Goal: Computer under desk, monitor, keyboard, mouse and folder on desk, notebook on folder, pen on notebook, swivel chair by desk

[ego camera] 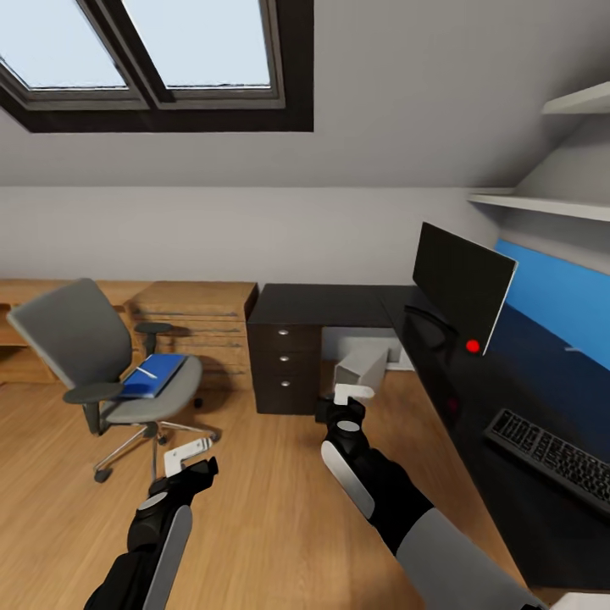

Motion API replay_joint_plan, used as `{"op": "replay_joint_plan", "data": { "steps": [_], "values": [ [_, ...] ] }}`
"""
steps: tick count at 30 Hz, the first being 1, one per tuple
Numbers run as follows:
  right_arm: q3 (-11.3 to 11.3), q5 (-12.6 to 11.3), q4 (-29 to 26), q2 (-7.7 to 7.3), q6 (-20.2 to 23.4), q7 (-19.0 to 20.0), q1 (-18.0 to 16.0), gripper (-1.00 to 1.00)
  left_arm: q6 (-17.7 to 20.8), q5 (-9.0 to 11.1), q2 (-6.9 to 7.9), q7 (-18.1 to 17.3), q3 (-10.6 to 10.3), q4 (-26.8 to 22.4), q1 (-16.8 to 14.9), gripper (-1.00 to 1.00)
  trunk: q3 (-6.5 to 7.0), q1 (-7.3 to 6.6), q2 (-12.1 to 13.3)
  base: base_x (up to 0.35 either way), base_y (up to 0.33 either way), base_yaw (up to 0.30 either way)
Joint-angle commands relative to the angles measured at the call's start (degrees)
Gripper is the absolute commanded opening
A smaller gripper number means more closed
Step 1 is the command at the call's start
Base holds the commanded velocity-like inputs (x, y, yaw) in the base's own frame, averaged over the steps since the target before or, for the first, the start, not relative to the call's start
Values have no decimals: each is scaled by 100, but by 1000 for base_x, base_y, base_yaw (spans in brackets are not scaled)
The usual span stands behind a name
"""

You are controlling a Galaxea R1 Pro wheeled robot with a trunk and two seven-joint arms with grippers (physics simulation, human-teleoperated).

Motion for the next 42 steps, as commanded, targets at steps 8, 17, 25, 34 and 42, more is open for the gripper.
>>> {"op": "replay_joint_plan", "data": {
  "steps": [8, 17, 25, 34, 42],
  "values": [
    [14, -15, 1, -3, 22, -40, -7, -100, 16, 60, 3, 41, -34, -2, -4, 100, 137, -173, 318, 319, 29, 0],
    [14, -2, 2, -3, 22, -40, -7, -100, 24, 52, 4, 41, -36, -2, -4, 100, 299, -371, 679, 321, 2, 0],
    [7, -2, 3, -8, 22, -40, -6, -100, 17, 51, 4, 41, -36, -2, -4, 100, 443, -546, 1000, 321, 0, 0],
    [9, 17, 19, -9, 21, -46, -6, -100, 16, 51, 4, 41, -36, -2, -4, 100, 604, -744, 1361, 321, 0, 0],
    [10, -7, 7, -3, 22, -45, -6, -100, 16, 51, 4, 41, -36, -2, -4, 100, 748, -920, 1682, 321, 33, 0]
  ]
}}
